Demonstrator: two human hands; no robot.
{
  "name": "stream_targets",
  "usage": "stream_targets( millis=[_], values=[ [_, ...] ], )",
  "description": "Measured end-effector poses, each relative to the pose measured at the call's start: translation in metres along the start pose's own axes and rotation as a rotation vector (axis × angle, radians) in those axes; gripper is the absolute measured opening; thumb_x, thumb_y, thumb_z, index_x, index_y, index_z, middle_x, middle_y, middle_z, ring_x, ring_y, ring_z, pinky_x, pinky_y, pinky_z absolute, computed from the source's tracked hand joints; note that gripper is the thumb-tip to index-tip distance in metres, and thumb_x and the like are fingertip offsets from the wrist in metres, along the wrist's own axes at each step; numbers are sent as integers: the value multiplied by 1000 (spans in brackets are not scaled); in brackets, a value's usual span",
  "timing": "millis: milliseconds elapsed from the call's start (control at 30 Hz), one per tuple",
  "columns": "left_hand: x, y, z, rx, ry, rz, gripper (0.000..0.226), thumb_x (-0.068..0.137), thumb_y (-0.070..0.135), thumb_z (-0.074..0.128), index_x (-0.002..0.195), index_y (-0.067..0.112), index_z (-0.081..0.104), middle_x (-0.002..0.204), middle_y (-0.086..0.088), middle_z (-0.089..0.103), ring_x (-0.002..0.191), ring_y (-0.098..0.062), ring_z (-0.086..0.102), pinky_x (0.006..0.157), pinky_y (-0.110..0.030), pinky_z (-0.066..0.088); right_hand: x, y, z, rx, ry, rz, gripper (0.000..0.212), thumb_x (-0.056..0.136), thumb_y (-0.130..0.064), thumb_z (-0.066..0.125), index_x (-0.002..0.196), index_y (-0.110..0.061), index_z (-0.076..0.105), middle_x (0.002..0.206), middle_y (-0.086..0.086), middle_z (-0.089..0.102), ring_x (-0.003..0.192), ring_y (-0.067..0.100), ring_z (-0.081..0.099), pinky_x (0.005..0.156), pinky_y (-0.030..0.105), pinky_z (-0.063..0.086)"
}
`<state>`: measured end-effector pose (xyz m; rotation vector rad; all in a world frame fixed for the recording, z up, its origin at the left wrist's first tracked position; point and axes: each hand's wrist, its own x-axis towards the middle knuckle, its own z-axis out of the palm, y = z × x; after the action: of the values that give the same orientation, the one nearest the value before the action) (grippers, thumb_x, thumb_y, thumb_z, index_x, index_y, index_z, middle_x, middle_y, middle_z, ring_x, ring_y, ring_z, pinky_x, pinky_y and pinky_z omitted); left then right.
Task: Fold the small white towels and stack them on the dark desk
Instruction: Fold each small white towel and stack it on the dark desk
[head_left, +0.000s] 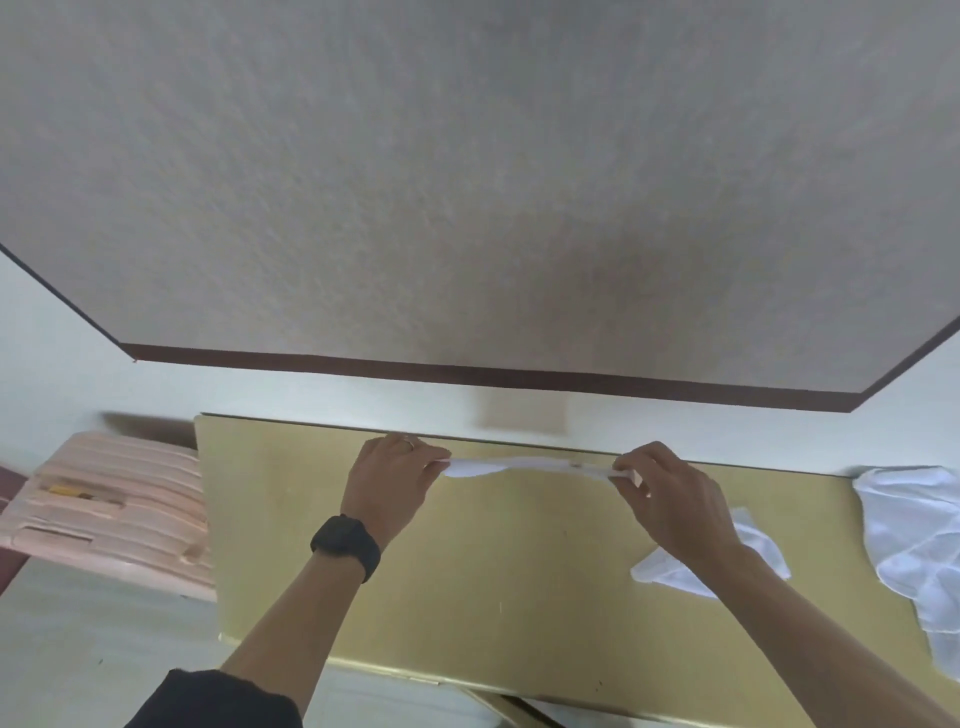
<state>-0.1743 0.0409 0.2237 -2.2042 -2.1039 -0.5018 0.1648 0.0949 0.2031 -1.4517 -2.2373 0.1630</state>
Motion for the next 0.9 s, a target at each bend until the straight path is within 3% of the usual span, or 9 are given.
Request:
stream_targets(
  millis=[100, 200, 267, 400, 467, 567, 700, 833, 900],
  values=[
    [-33, -9, 30, 40, -93, 32, 33, 88, 40, 46, 85, 33, 78, 77, 14, 71, 77, -16, 66, 79, -26, 40, -36, 6, 34, 45, -73, 10, 18, 77, -21, 82, 85, -21, 66, 89, -10, 63, 57, 16, 63, 44, 28, 49],
    [-78, -12, 67, 14, -207, 44, 6, 77, 29, 79, 81, 34, 78, 75, 13, 71, 73, -18, 66, 77, -27, 35, -84, 11, 69, 34, -225, 22, 21, 74, -20, 85, 85, -19, 67, 89, -8, 63, 60, 18, 65, 42, 30, 49],
    [-113, -10, 92, -14, -337, 15, 25, 62, 27, 94, 78, 35, 78, 73, 15, 70, 72, -16, 66, 76, -27, 38, -119, 14, 90, 17, -351, 65, 20, 73, -23, 86, 83, -21, 69, 88, -9, 64, 63, 17, 66, 45, 31, 51],
    [-177, -3, 125, -70, -550, -27, 30, 53, 31, 97, 74, 39, 77, 72, 19, 68, 70, -11, 65, 71, -22, 47, -183, 12, 111, -39, -628, 168, 14, 84, -34, 75, 87, -23, 68, 90, -10, 61, 75, 18, 66, 58, 27, 46],
    [-194, 1, 129, -85, -633, -50, 23, 66, 32, 91, 83, 40, 78, 82, 18, 70, 81, -12, 67, 74, -24, 50, -202, 10, 113, -10, -754, 218, 16, 90, -37, 66, 94, -22, 65, 93, -9, 57, 82, 21, 65, 65, 26, 43],
    [-199, 8, 128, -174, -777, -133, 22, 98, 38, 57, 115, 35, 71, 115, 15, 67, 115, -12, 57, 94, -27, 40, -207, 8, 111, 97, -872, 318, 19, 90, -43, 64, 93, -25, 66, 86, -16, 52, 81, 14, 60, 69, 25, 47],
    [-173, 2, 133, -460, -827, -452, 12, 94, 39, 60, 99, 38, 71, 102, 17, 70, 98, -6, 64, 80, -22, 46, -182, 16, 111, 279, -844, 542, 10, 86, -41, 71, 90, -32, 72, 83, -15, 65, 79, 5, 61, 71, 22, 46],
    [-132, -8, 152, -712, -658, -704, 7, 87, 39, 72, 90, 33, 72, 85, 14, 73, 84, 2, 65, 66, -9, 42, -146, 23, 121, 461, -641, 765, 5, 89, -37, 71, 90, -41, 68, 87, -19, 68, 83, -5, 59, 68, 13, 39],
    [-114, -12, 164, -761, -579, -773, 12, 86, 39, 74, 93, 29, 73, 86, 13, 73, 83, 4, 65, 65, -7, 40, -134, 29, 135, 537, -538, 855, 3, 90, -35, 70, 92, -37, 68, 88, -17, 68, 84, -1, 62, 72, 17, 44]
  ],
)
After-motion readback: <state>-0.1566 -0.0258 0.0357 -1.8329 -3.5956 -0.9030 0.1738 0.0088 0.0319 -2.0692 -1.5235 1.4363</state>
